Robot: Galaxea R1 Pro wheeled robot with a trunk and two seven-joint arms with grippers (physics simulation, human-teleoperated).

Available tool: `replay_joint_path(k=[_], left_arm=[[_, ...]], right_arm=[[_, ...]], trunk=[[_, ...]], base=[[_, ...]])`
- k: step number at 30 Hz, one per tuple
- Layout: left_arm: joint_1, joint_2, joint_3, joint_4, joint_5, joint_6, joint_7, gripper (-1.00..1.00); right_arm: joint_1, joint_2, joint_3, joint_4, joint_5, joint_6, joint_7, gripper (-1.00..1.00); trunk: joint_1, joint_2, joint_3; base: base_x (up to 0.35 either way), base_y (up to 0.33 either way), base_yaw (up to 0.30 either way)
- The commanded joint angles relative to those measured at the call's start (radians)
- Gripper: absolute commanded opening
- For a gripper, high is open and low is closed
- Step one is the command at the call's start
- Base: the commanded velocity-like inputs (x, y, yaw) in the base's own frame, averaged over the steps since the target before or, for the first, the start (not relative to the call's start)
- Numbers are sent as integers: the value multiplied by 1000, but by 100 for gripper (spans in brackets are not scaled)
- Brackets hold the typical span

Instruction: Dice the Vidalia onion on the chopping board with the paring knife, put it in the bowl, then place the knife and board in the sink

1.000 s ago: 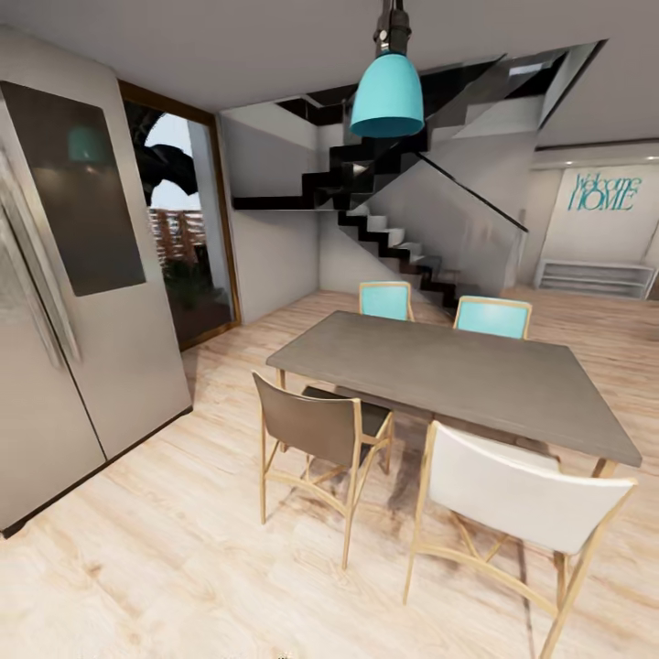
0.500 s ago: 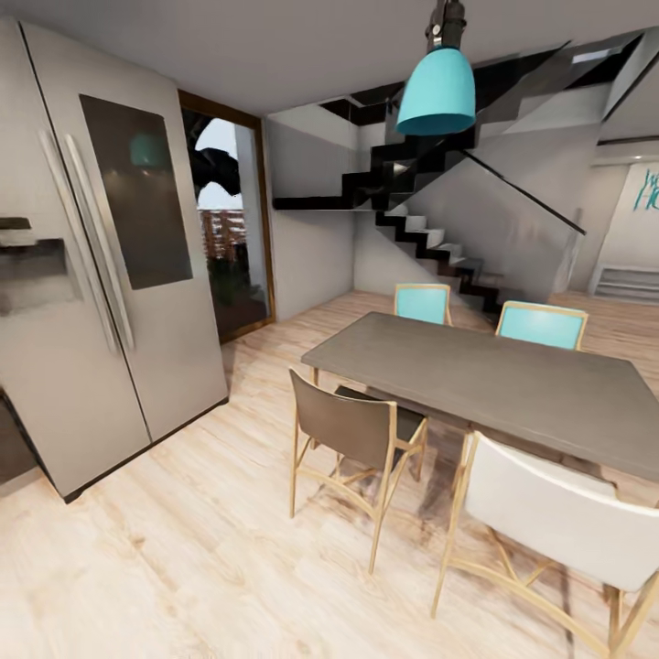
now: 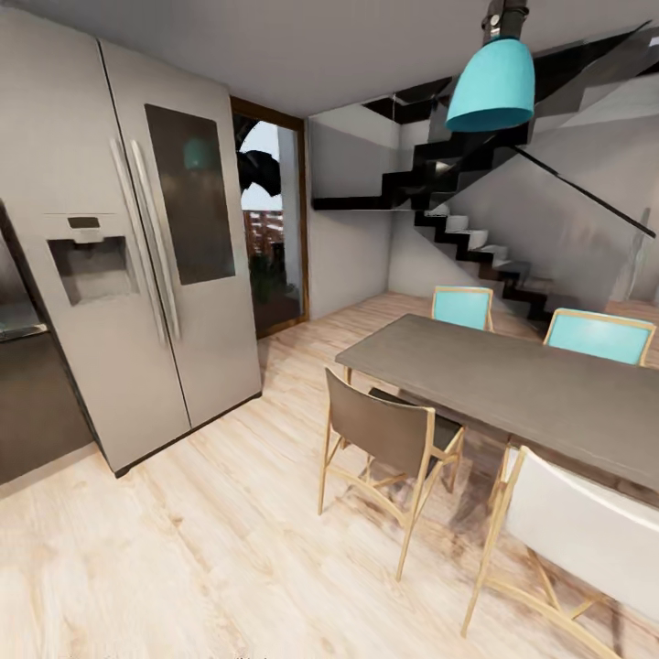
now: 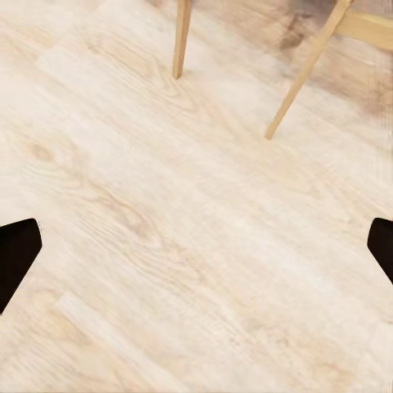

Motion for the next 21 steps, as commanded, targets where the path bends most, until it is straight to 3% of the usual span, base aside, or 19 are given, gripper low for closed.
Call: replay_joint_path(k=[1,21], left_arm=[[-1,0,0,0,2,-3,0,100],[-1,0,1,2,2,-2,0,100]], right_arm=[[0,0,0,0,0,-3,-3,100],[0,0,1,0,0,-8,-3,100]], trunk=[[0,0,-1],[0,0,-1]], base=[[0,0,262],[0,0,261]])
